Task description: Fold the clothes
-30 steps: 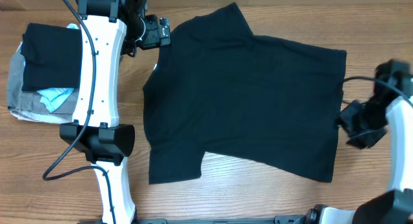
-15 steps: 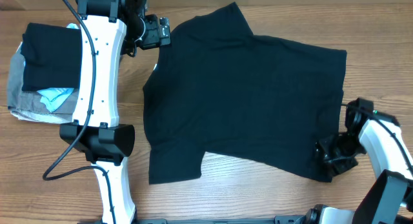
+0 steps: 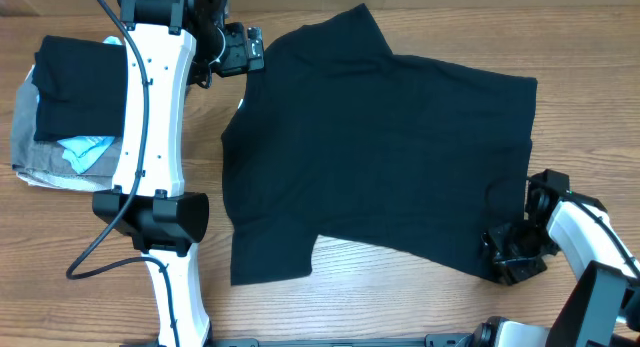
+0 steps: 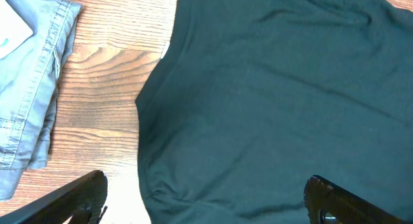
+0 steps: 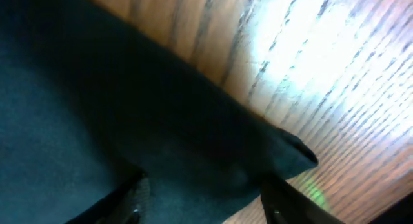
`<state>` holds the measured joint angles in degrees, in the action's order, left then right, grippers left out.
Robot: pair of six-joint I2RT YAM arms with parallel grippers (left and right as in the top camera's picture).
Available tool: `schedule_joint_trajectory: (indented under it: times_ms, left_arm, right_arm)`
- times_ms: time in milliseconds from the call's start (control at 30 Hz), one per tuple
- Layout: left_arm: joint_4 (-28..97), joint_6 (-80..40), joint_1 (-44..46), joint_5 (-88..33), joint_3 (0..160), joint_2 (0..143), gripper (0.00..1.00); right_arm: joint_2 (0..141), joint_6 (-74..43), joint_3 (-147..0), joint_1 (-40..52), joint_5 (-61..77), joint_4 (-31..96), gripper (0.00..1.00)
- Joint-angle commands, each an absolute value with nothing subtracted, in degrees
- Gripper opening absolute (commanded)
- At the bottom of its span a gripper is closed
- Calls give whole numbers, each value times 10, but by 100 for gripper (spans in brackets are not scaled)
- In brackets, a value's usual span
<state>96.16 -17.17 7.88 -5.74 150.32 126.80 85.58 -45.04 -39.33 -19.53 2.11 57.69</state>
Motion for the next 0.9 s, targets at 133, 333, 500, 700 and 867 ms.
schedule_joint_trajectory:
  times_ms: [133, 333, 500, 700, 867]
  left_arm:
    - [961, -169, 84, -54, 1501, 1253, 100]
    - [961, -169, 84, -54, 1501, 1253, 100]
    - [961, -169, 84, -54, 1501, 1253, 100]
    - [961, -169, 84, -54, 1501, 1253, 100]
    - [961, -169, 84, -54, 1501, 1253, 100]
  right_arm:
    - [856, -431, -394, -205, 23, 612, 63]
    - [856, -418, -399, -217, 29, 630, 67]
    - [856, -418, -398, -223, 16, 617, 67]
    - [856, -420, -394, -223, 18, 604, 66]
    - [856, -420, -393, -223, 17, 594, 58]
